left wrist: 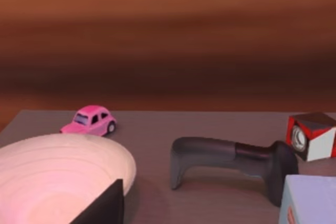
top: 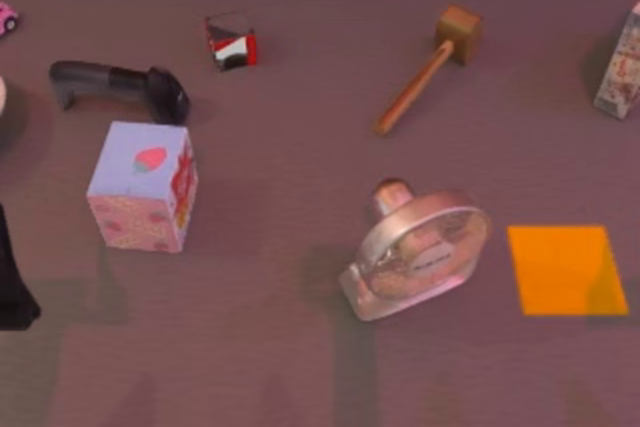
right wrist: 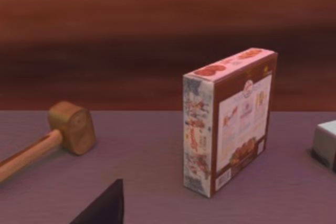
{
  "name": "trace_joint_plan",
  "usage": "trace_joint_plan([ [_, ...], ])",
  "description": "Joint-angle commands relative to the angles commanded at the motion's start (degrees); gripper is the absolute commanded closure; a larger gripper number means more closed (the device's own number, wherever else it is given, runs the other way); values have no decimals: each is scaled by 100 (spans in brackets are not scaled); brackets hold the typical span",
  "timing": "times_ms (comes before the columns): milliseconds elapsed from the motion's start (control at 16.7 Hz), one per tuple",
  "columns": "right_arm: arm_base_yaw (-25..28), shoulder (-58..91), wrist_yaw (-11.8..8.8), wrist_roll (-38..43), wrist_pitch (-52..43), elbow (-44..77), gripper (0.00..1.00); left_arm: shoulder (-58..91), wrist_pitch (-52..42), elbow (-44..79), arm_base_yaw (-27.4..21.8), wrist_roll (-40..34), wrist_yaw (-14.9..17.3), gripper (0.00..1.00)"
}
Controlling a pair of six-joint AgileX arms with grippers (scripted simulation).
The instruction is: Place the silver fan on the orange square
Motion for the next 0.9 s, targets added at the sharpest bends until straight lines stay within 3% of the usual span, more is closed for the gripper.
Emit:
trace_joint_plan([
  [240, 85, 175, -9, -150, -171, 173, 0, 0, 0, 0, 0, 0, 0, 0],
  [420, 383, 898, -15, -709, -818, 885, 0, 0, 0, 0, 0, 0, 0, 0],
  [900, 1719, 4978, 25, -3326, -3793, 4790, 0, 0, 0, 0, 0, 0, 0, 0],
])
